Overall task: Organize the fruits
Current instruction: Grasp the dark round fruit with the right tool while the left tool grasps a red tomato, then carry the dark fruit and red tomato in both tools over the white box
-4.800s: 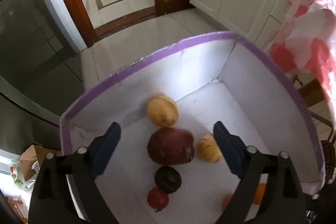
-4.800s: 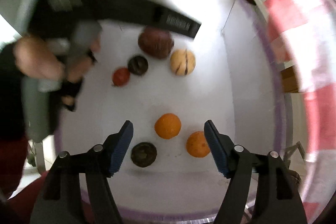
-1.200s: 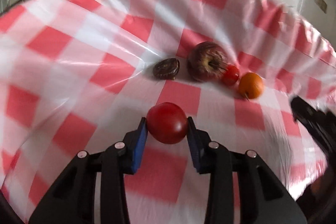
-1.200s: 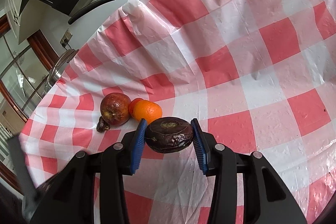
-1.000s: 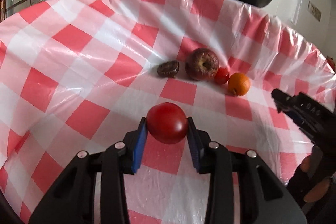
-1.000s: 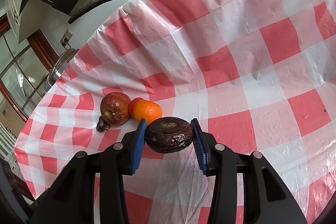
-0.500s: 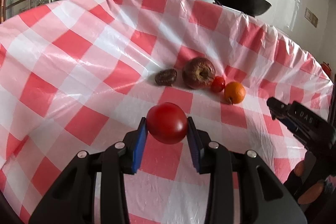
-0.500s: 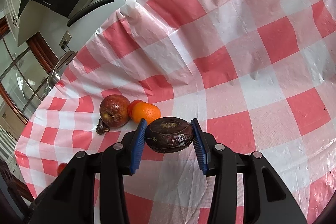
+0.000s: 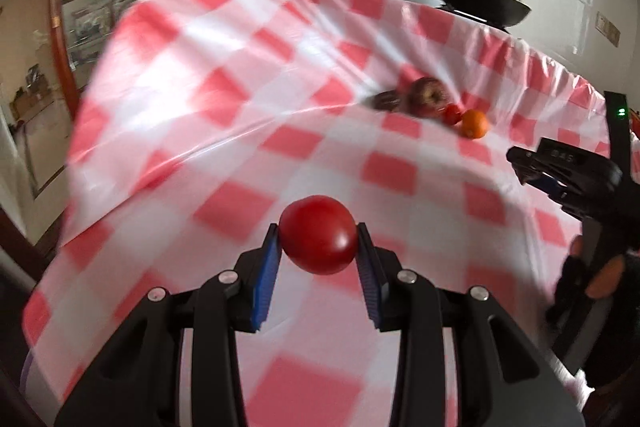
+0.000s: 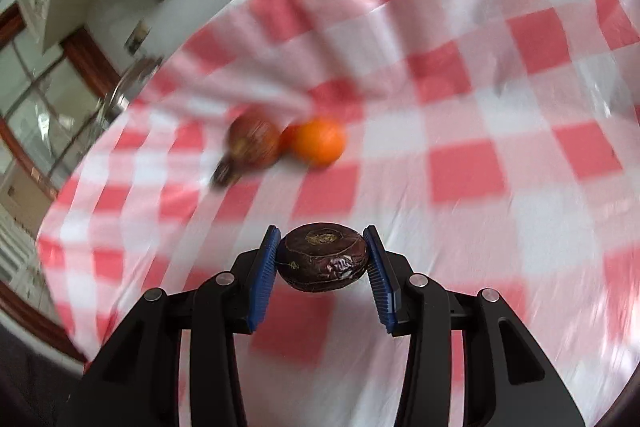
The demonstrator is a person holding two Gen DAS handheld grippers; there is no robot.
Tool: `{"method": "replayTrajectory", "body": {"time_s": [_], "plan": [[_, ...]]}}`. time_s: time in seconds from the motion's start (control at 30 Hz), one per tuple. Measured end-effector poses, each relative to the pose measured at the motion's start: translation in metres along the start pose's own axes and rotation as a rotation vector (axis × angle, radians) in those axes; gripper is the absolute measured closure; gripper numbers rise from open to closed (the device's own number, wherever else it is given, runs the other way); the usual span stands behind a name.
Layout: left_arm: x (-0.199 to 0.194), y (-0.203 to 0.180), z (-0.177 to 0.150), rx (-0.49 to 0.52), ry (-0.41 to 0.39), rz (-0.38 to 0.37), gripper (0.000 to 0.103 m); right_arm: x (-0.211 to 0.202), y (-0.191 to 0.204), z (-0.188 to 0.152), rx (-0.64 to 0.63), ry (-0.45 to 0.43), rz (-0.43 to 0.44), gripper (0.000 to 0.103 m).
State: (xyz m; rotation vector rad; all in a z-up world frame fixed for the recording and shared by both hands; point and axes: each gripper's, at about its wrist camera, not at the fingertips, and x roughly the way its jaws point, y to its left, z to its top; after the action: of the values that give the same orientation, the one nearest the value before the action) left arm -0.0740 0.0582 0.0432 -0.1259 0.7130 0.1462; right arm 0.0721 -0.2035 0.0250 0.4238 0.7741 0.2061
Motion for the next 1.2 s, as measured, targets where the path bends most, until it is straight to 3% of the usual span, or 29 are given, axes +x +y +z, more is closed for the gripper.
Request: {"method": "replayTrajectory", "body": {"time_s": [0.3, 0.53, 0.9, 1.2], "plan": [[-0.036, 0.066, -0.042, -0.035, 0.012, 0.069, 0.066, -0.051, 0.088, -0.084, -0.136, 0.062, 0.131, 0.060], [-0.067, 0.094, -0.065, -0.034, -0.012, 0.085, 0.066, -0.085, 0.145, -0.146, -0.309, 0.105, 0.185, 0.060], [-0.119, 0.146, -0.101, -0.062, -0.056, 0.126, 0.066, -0.119, 0.198, -0.216, -0.531, 0.164, 0.233, 0.060], [-0.159, 0.212, -0.142, -0.164, -0.078, 0.211, 0.066, -0.137, 0.253, -0.283, -0.754, 0.234, 0.353, 0.060]]}}
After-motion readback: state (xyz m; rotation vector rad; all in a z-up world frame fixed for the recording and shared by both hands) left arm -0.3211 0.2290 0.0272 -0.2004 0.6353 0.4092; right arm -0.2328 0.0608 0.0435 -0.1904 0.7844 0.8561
